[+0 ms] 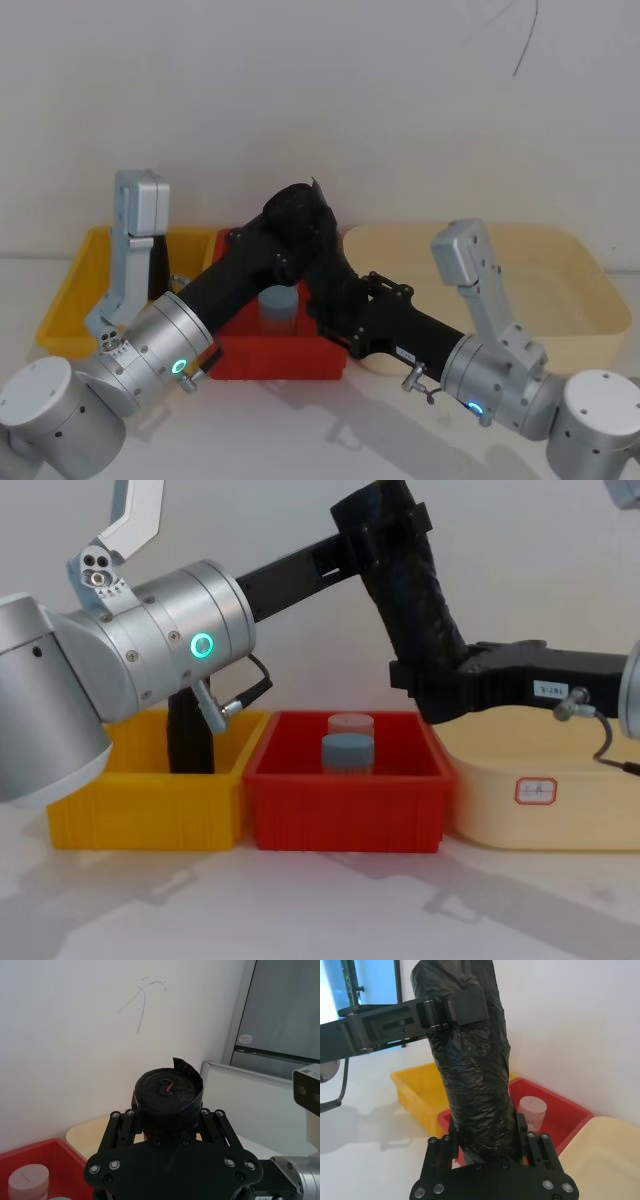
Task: Pick up the garbage bag with the one hand and transfer it to the other hand.
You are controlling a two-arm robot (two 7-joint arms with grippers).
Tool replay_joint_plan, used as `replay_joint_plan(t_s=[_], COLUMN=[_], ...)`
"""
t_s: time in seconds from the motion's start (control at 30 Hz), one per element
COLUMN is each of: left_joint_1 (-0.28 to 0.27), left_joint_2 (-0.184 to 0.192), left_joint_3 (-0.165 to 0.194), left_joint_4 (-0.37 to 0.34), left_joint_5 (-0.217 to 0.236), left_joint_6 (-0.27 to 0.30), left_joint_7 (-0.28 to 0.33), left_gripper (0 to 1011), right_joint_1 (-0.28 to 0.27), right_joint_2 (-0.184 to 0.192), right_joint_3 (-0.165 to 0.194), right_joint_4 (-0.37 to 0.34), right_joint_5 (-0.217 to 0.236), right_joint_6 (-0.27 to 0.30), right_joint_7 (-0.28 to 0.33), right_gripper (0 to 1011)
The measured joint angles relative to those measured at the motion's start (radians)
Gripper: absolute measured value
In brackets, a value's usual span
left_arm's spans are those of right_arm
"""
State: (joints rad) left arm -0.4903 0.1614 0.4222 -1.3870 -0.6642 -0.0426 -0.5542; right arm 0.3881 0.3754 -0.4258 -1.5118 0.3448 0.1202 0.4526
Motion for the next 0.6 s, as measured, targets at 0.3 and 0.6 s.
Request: replay_joint_plan(t_s=[0.3,0.6], left_joint_1=[0.000,0.000], left_joint_2=[0.000,0.000], left_joint_3=[0.000,0.000], left_joint_4=[0.000,0.000], left_joint_5=[0.000,0.000], left_joint_6=[0.000,0.000], left_joint_7=[0.000,0.000], left_gripper=[508,759], right_joint_1=[0.006,0.006], right_joint_2=[0.003,0.010], right_joint_3=[-0.003,0.008], right_joint_4=[-0.001,-0.015], right_joint_5=[0.012,0.035], right_joint_6=[0.010,0.013], right_joint_7=[-0.007,-0.016], right_gripper=[572,570])
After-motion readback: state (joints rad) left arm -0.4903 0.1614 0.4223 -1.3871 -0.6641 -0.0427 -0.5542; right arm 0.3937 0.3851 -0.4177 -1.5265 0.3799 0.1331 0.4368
